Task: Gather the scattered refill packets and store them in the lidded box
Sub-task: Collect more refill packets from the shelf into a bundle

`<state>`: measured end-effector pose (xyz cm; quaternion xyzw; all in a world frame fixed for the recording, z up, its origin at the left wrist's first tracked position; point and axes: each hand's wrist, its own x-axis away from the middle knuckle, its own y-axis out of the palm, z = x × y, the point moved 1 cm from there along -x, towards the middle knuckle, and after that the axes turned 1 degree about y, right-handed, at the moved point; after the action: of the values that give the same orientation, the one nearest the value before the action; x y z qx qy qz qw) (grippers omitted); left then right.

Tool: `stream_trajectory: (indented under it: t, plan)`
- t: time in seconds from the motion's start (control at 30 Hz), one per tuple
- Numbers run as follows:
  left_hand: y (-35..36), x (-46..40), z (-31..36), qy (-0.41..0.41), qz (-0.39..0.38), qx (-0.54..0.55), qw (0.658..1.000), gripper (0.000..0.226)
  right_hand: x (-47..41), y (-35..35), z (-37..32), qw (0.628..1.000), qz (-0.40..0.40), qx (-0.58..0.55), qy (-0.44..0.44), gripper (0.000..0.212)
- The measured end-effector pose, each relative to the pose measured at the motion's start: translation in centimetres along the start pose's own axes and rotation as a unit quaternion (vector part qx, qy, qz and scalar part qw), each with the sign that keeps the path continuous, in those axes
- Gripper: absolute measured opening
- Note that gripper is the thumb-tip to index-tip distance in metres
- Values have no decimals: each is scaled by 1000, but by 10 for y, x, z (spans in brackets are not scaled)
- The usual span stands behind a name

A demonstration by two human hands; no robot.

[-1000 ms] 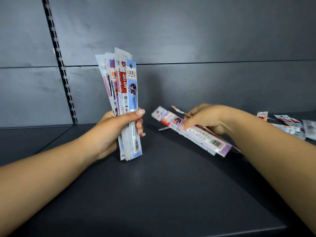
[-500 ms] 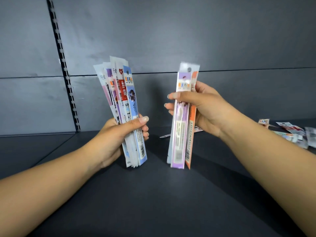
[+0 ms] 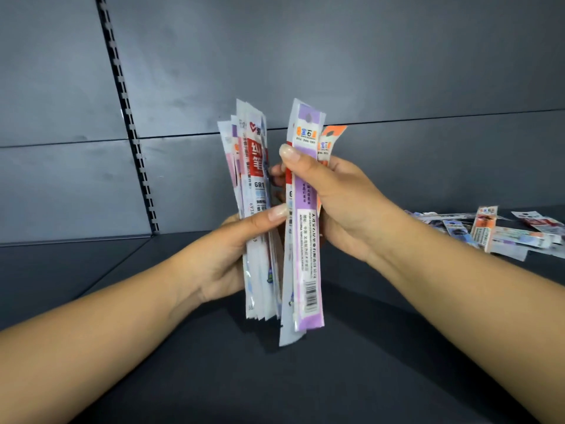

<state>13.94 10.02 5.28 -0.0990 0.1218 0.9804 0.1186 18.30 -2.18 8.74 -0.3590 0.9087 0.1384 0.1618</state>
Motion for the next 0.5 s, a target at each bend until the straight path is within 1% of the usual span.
stream_trajectory:
  t: [0.07, 0.13, 0.2, 0.23, 0.3, 0.33, 0.4, 0.47, 0.5]
  plan:
    - [2, 0, 0, 2, -15, 16, 1000, 62, 1, 1, 1, 999, -3, 50, -2, 16]
    - [5, 0, 1, 5, -28, 31, 999, 59, 2, 1, 1, 996, -9, 93, -15, 13]
    - [5, 1, 2, 3, -22, 11, 1000, 57, 2, 1, 0, 991, -11, 126, -47, 6]
    - [5, 2, 3, 5, -21, -12, 1000, 50, 3, 1, -1, 987, -9, 148, -57, 3]
    - [6, 4, 4, 13, -19, -61, 998, 30, 4, 2, -3, 978, -6, 193, -76, 3]
    - [6, 4, 5, 15, -15, -74, 997, 25, 4, 3, -2, 974, -8, 209, -89, 3]
    - [7, 5, 4, 20, -21, -73, 997, 25, 3, 2, 0, 972, -4, 216, -95, 20]
    - [8, 5, 4, 19, -37, -58, 997, 28, 2, -1, 1, 979, 13, 194, -56, 39]
    - [7, 5, 4, 11, -45, -47, 998, 30, 1, -3, 2, 982, 11, 184, -33, 44]
